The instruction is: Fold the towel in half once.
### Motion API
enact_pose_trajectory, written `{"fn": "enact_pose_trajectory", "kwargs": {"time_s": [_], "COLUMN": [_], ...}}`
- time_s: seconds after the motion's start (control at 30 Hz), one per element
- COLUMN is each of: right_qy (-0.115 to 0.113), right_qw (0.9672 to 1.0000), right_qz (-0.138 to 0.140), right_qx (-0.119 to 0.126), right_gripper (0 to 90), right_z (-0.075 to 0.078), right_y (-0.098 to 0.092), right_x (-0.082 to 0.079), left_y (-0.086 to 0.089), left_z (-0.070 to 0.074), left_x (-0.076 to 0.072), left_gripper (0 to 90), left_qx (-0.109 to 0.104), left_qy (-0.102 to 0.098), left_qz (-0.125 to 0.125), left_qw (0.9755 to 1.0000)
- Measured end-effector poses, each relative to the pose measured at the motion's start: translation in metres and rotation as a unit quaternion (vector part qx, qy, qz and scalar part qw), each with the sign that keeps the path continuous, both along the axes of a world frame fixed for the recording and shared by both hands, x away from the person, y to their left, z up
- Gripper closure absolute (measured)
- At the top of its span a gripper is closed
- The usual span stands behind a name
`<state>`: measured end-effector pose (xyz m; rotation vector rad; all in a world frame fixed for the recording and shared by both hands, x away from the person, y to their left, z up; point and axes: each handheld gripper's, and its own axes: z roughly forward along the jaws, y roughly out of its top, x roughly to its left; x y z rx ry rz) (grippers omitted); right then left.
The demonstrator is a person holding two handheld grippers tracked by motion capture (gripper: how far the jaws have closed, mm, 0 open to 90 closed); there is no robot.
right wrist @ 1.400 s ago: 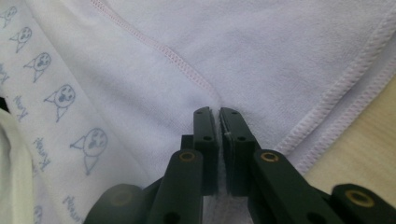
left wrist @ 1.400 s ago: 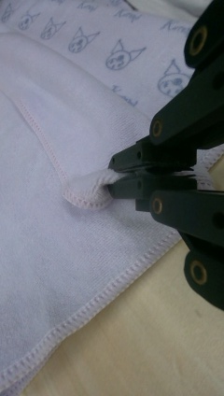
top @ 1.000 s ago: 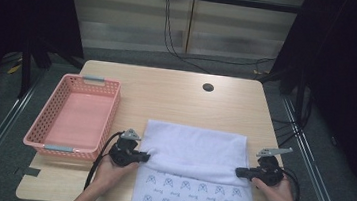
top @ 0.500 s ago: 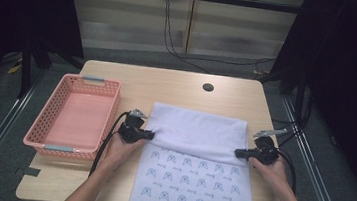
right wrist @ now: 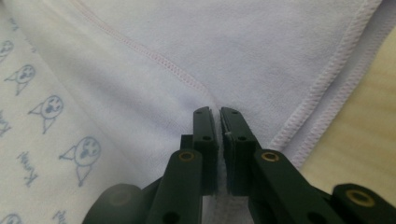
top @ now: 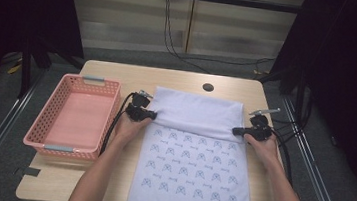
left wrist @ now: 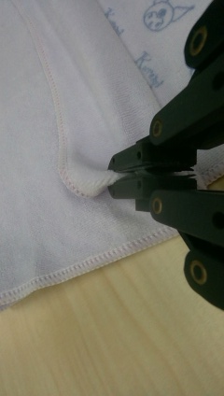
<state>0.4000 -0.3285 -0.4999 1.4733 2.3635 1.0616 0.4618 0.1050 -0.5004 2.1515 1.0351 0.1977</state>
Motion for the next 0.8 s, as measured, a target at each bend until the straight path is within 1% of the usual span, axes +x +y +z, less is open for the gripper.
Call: {"fn": "enact_pose_trajectory", "kwargs": {"time_s": [0.03, 0.07, 0.1, 0.13, 0.17, 0.23, 0.27, 0.3, 0.33, 0.37, 0.4, 0.43, 0.47, 0.5, 0.53, 0.57, 0.6, 0.63, 0.67, 0.73, 0.77, 0.8], "right_qy": [0.000, -0.002, -0.004, -0.004, -0.011, -0.010, -0.010, -0.011, -0.011, -0.022, -0.028, -0.038, -0.047, -0.061, -0.077, -0.077, -0.113, -0.122, -0.133, -0.147, -0.153, -0.155], "right_qw": [1.0000, 0.9999, 0.9998, 0.9997, 0.9996, 0.9992, 0.9992, 0.9991, 0.9991, 0.9992, 0.9989, 0.9980, 0.9972, 0.9956, 0.9937, 0.9937, 0.9886, 0.9868, 0.9853, 0.9829, 0.9817, 0.9814], "right_qz": [-0.005, -0.010, -0.017, -0.024, -0.026, -0.039, -0.039, -0.040, -0.040, -0.033, -0.034, -0.035, -0.036, -0.039, -0.042, -0.042, -0.052, -0.049, -0.047, -0.045, -0.042, -0.038], "right_qx": [-0.007, -0.008, -0.007, -0.003, -0.003, -0.001, -0.001, -0.006, -0.006, 0.008, 0.016, 0.036, 0.046, 0.059, 0.071, 0.071, 0.085, 0.095, 0.096, 0.101, 0.105, 0.106], "right_gripper": [85.5, 85.5, 85.5, 85.5, 85.4, 85.4, 85.4, 85.5, 85.5, 85.6, 85.7, 85.7, 85.7, 85.7, 85.8, 85.8, 85.9, 85.9, 85.9, 85.9, 86.0, 85.9], "right_z": [0.001, 0.000, 0.000, -0.001, -0.002, -0.002, -0.002, 0.001, 0.001, 0.007, 0.011, 0.020, 0.027, 0.036, 0.046, 0.046, 0.068, 0.078, 0.087, 0.103, 0.111, 0.116], "right_y": [0.002, 0.004, 0.004, 0.005, 0.005, 0.009, 0.009, 0.011, 0.011, 0.006, 0.002, -0.004, -0.007, -0.012, -0.015, -0.015, -0.019, -0.021, -0.021, -0.024, -0.026, -0.027], "right_x": [0.005, 0.015, 0.018, 0.021, 0.024, 0.029, 0.029, 0.031, 0.031, 0.029, 0.028, 0.027, 0.025, 0.024, 0.022, 0.022, 0.017, 0.014, 0.011, 0.005, 0.000, -0.003], "left_y": [0.001, 0.003, 0.004, 0.005, 0.003, 0.001, 0.002, 0.004, 0.004, 0.006, 0.007, 0.007, 0.008, 0.010, 0.013, 0.013, 0.013, 0.013, 0.013, 0.016, 0.017, 0.019], "left_z": [-0.001, -0.002, -0.002, -0.003, -0.002, -0.002, -0.002, -0.001, -0.001, 0.005, 0.013, 0.018, 0.027, 0.037, 0.057, 0.057, 0.067, 0.076, 0.085, 0.101, 0.106, 0.112], "left_x": [0.003, 0.004, 0.005, 0.007, 0.008, 0.010, 0.012, 0.012, 0.012, 0.010, 0.008, 0.006, 0.004, 0.003, -0.002, -0.002, -0.005, -0.008, -0.013, -0.024, -0.027, -0.032], "left_gripper": [87.2, 87.2, 87.2, 87.2, 87.2, 87.1, 87.1, 87.2, 87.2, 87.2, 87.2, 87.2, 87.2, 87.1, 87.1, 87.1, 87.1, 87.1, 87.1, 87.1, 87.1, 87.1], "left_qx": [-0.005, -0.011, -0.011, -0.009, 0.000, -0.001, -0.004, -0.018, -0.018, -0.043, -0.051, -0.057, -0.065, -0.069, -0.094, -0.094, -0.091, -0.091, -0.101, -0.121, -0.119, -0.122], "left_qy": [-0.001, 0.000, -0.004, -0.009, -0.013, -0.014, -0.009, 0.004, 0.004, 0.001, -0.005, -0.009, -0.018, -0.023, -0.036, -0.036, -0.041, -0.052, -0.061, -0.074, -0.080, -0.086], "left_qz": [0.005, 0.008, 0.010, 0.012, 0.018, 0.019, 0.021, 0.027, 0.027, 0.032, 0.025, 0.023, 0.022, 0.014, 0.016, 0.016, 0.015, 0.009, 0.004, -0.003, -0.011, -0.016], "left_qw": [1.0000, 0.9999, 0.9999, 0.9998, 0.9998, 0.9997, 0.9997, 0.9994, 0.9994, 0.9986, 0.9984, 0.9981, 0.9975, 0.9972, 0.9948, 0.9948, 0.9949, 0.9945, 0.9930, 0.9899, 0.9897, 0.9887]}}
